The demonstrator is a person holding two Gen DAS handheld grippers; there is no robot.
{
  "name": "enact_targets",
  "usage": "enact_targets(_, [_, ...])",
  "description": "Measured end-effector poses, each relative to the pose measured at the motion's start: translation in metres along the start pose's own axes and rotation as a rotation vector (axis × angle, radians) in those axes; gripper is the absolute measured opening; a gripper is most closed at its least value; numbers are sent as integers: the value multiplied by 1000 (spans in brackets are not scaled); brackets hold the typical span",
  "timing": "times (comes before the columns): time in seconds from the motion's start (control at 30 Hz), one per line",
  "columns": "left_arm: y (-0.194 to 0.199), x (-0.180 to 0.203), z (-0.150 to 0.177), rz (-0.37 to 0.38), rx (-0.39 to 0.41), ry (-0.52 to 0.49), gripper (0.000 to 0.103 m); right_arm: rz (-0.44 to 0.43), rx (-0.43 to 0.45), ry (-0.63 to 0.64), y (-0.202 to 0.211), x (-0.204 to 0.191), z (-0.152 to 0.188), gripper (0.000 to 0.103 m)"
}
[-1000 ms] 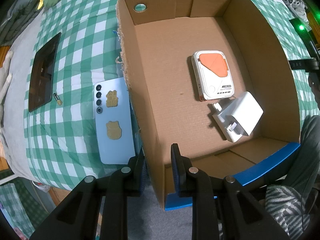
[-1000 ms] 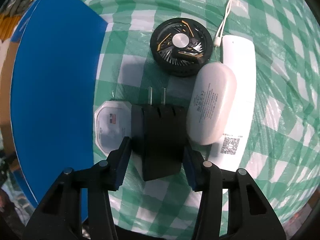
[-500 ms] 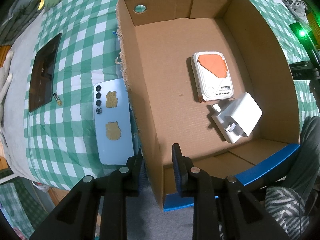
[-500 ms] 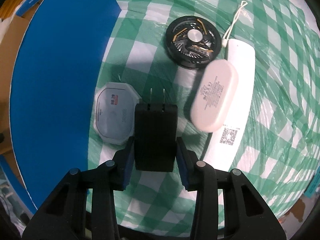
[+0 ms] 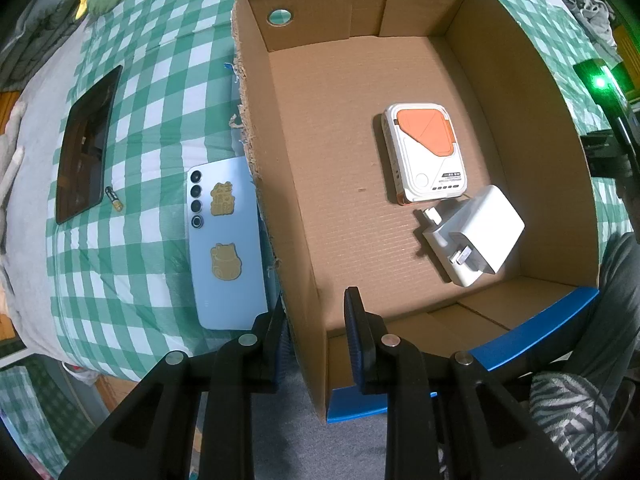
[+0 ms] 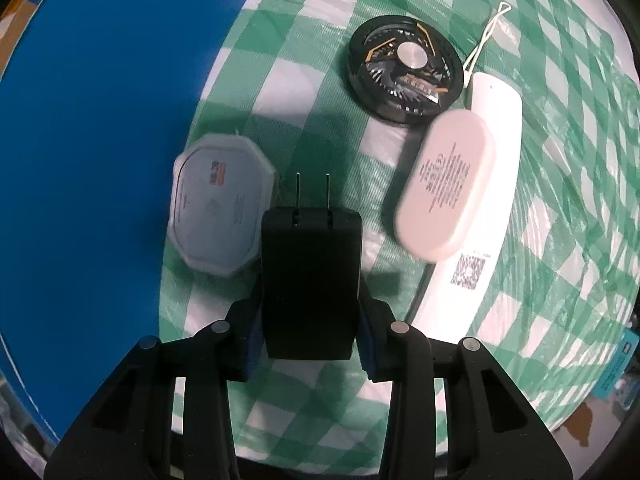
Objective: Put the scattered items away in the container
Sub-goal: 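Lift the black plug charger with the right gripper over the box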
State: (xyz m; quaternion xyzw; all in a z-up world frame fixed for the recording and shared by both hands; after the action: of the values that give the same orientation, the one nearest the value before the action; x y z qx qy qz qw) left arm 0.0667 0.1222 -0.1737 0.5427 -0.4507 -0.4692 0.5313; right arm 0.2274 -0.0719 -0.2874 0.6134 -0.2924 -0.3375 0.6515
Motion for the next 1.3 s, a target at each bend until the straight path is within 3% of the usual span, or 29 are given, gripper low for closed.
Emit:
enact_targets(0.33, [0,0,0,1,1,1,24,4,15,11,17,-3,24,37])
enact_targets(0.67, [-1,1,-2,-4,2,-3,24,-9,79,60,76,1,37,37])
enact_targets(1.0, [-3,1,-4,-5,1,-2,24,-61,154,164,138,-42,48,37])
enact_targets(1.3, [-5,0,-6,-6,3,-7,24,-76,156,257,141,-87,46,37])
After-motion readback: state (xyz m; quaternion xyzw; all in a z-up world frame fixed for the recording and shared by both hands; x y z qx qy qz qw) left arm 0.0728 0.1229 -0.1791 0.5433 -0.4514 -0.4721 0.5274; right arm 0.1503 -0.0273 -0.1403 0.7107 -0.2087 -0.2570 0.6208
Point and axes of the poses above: each gripper's, at about its wrist camera, not at the fingertips, and y roughly against the way its jaws point, x to its right, z to its underside, the point moved 1 cm from there along -y, roughly the way its jaws point, and after that the axes turned 1 degree about -y, right-handed, at the moved point
